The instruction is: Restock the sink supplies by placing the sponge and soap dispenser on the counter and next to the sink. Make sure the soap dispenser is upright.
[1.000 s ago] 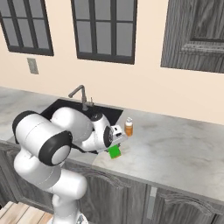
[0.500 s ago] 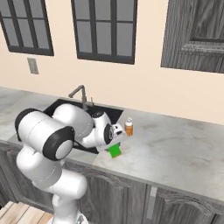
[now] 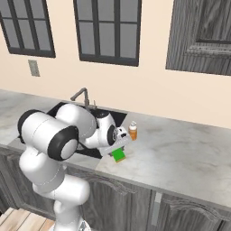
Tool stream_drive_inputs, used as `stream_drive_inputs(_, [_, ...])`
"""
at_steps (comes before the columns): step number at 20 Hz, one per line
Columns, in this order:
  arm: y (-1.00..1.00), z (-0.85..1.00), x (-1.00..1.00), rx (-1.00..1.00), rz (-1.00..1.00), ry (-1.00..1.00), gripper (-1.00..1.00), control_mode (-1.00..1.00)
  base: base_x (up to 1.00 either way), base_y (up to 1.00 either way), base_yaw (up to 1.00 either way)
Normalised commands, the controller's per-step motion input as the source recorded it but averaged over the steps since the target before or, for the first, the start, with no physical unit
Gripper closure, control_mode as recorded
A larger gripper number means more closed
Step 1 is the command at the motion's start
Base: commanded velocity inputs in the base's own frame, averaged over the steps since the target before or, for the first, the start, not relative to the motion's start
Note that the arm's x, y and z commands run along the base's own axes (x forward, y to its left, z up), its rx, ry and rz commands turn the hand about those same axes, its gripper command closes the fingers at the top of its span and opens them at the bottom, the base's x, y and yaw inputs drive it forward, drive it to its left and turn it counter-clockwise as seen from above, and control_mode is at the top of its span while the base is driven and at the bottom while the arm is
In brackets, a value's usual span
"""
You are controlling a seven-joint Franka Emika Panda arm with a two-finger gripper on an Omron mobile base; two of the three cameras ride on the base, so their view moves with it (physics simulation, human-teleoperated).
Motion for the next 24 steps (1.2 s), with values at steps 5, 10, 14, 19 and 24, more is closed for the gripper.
stream_drive_inputs(5, [0.17,-0.15,-0.22,0.0,0.0,0.0,-1.0,-1.0,0.0,0.0,0.0])
stream_drive_inputs(10, [0.05,0.0,-0.24,0.0,0.0,-0.04,-1.0,-1.0,0.0,0.0,0.0])
stream_drive_inputs(14, [0.0,0.15,-0.3,0.0,0.0,-0.06,-1.0,-1.0,0.0,0.0,0.0])
stream_drive_inputs(19, [0.0,0.33,-0.21,0.0,0.0,-0.09,-1.0,-1.0,0.0,0.0,0.0])
stream_drive_inputs(24, [0.0,0.55,-0.38,0.0,0.0,-0.12,-1.0,-1.0,0.0,0.0,0.0])
